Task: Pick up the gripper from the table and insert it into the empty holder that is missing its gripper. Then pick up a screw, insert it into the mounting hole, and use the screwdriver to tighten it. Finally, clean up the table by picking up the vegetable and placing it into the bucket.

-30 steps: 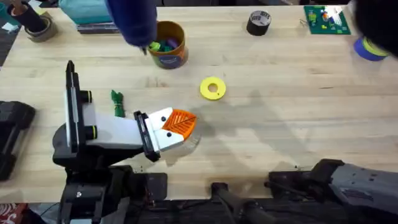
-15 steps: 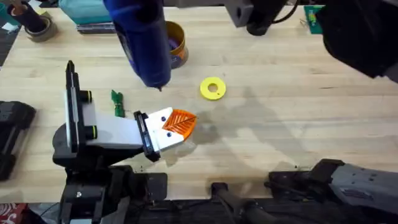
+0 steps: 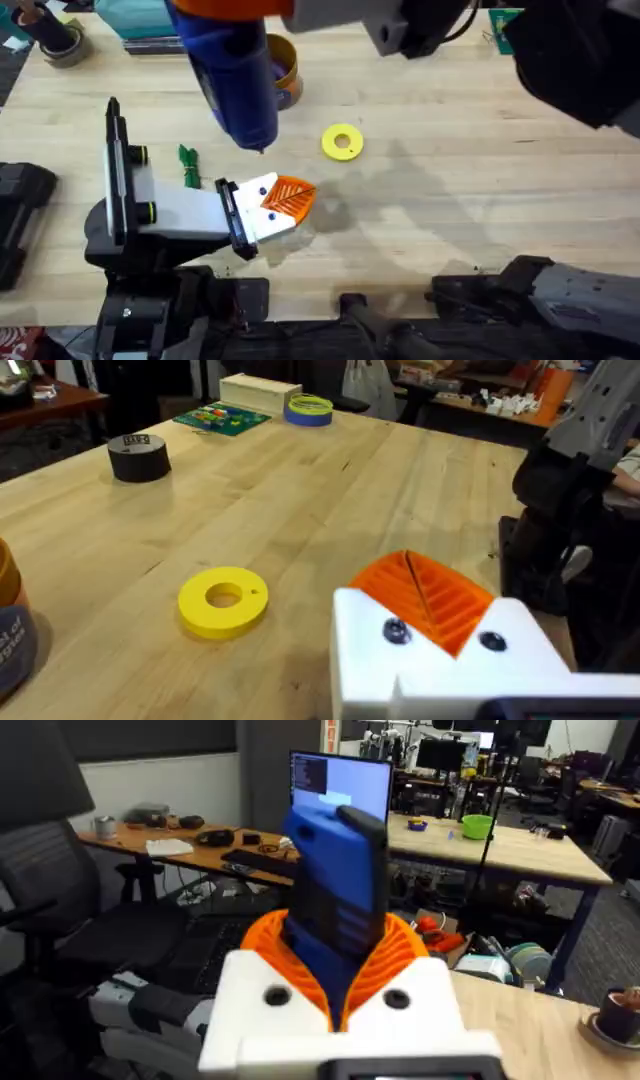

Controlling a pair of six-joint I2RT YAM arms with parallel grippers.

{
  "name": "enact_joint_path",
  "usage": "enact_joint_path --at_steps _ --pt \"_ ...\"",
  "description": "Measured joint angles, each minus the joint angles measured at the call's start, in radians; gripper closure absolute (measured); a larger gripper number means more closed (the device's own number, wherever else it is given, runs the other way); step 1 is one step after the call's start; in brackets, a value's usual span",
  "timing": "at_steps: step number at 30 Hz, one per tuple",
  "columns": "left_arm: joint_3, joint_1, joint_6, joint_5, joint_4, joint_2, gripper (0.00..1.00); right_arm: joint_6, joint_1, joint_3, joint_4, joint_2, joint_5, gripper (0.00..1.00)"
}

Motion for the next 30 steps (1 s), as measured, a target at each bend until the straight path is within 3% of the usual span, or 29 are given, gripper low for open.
enact_joint_path --at_steps 30 --pt "0.000 0.000 0.000 0.000 0.000 0.000 0.997 -0.082 0.026 -0.120 0.043 0.000 -0.003 0.978"
